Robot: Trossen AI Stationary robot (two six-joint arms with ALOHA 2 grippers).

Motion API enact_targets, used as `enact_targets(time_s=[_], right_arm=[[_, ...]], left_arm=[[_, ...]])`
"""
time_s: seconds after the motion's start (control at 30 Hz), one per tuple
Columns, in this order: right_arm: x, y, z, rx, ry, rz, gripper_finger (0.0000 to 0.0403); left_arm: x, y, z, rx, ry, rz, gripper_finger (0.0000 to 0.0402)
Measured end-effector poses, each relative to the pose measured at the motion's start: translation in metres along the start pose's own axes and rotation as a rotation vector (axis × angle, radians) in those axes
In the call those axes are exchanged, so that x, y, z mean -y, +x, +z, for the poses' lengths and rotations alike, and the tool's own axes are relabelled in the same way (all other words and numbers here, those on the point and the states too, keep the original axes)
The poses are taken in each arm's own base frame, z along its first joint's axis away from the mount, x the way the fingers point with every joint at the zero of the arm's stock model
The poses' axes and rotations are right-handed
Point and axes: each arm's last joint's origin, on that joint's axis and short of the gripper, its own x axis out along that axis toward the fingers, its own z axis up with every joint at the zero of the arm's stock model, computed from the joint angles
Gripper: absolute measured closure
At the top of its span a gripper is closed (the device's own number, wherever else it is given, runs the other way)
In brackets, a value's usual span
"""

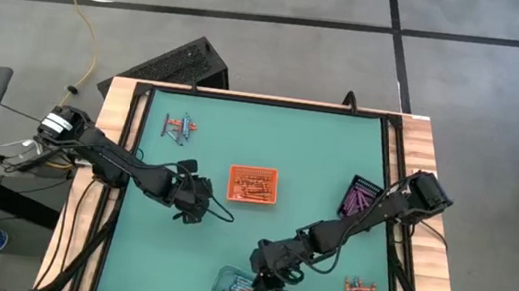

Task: Sort crayons
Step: Put the orange crayon into the orange bin

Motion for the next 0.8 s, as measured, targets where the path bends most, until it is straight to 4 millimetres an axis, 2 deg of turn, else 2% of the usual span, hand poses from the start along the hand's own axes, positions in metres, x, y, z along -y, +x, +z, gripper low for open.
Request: enact_targets(time_s=[0.33, 0.57, 0.7, 0.8], right_arm=[[0.001, -0.003, 0.001, -0.021, -0.018, 0.02, 0.0281], [0.0, -0.002, -0.006, -0.081, -0.197, 0.05, 0.028], [0.0, -0.001, 0.001, -0.056, -0.214, 0.058, 0.0282], [0.005, 0.008, 0.006, -0.066, -0.214, 0.063, 0.0282]], left_arm=[[0.0, 0.0, 0.0, -0.001, -0.001, -0.003, 0.0284], [0.0, 0.0, 0.0, -0.003, 0.0, -0.002, 0.0284], [0.0, 0.0, 0.0, -0.001, -0.008, -0.003, 0.0284], [0.0, 0.0, 0.001, 0.004, -0.012, -0.005, 0.0284]])
